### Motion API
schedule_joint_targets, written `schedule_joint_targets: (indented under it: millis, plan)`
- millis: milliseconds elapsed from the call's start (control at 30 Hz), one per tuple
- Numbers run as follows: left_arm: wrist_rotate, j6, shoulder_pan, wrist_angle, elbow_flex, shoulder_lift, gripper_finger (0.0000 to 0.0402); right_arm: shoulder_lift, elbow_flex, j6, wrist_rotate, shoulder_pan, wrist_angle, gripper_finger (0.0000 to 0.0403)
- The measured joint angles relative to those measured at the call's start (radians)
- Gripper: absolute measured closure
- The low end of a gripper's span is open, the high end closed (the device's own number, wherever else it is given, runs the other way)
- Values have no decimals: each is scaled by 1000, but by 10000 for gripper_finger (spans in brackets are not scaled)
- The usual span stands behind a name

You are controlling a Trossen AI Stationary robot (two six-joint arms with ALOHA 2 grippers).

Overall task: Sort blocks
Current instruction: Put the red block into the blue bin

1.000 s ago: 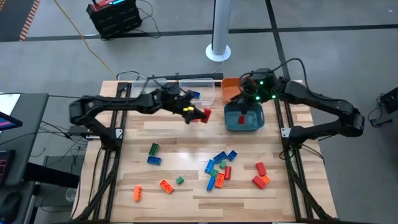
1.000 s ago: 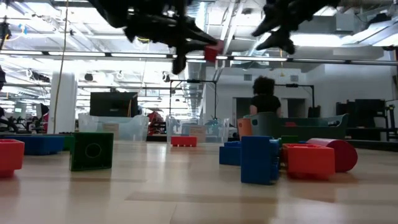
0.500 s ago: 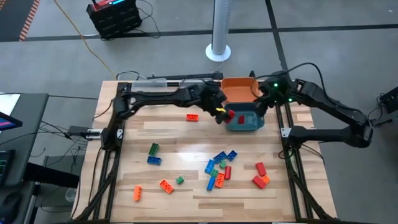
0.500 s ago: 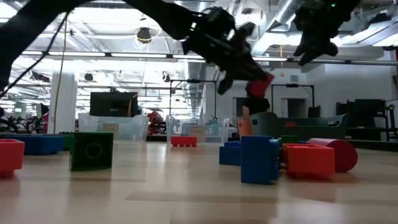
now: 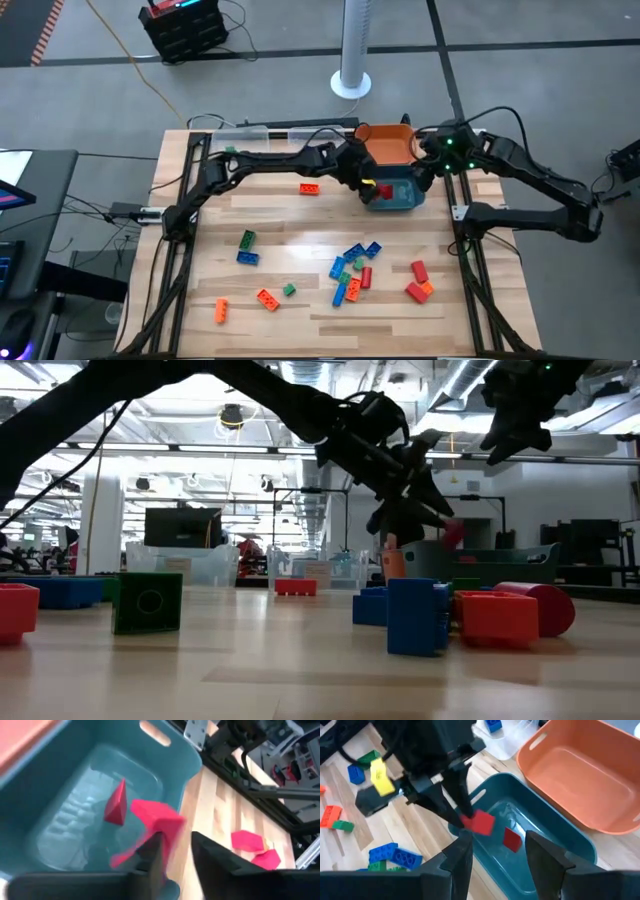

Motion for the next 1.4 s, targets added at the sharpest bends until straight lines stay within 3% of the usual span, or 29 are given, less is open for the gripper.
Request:
schedule_joint_targets:
  millis: [167,300,433,500,633,800,933,1100,1267,1400]
  plan:
    - [31,-3,24,-33,2,-18,222,-5,0,5,-39,32,-10,214]
    - [0,83,30,-103,1,-97,204,-12,0,96,-109,132,-119,213]
    - [-152,287,25,-209,2,-212,208,31,0,276,-80,295,-197,211]
    - [-179,388,22,-251,2,-256,213,61,0,399,-36,388,-201,207]
    - [-148,518,31,-354,2,-326,216,151,0,682,72,558,-209,193]
    - [-70,610,59,-448,-13,-386,217,298,0,994,126,738,-233,168]
    - [-54,631,68,-408,-120,-472,217,406,0,1169,118,837,-219,158]
    - [-55,607,71,-298,-360,-627,217,483,0,1297,76,920,-174,158]
    - [-53,539,69,-148,-608,-818,217,482,-81,1423,35,986,-129,158]
    - [-94,526,69,-105,-725,-942,217,455,-190,1525,25,1032,8,158]
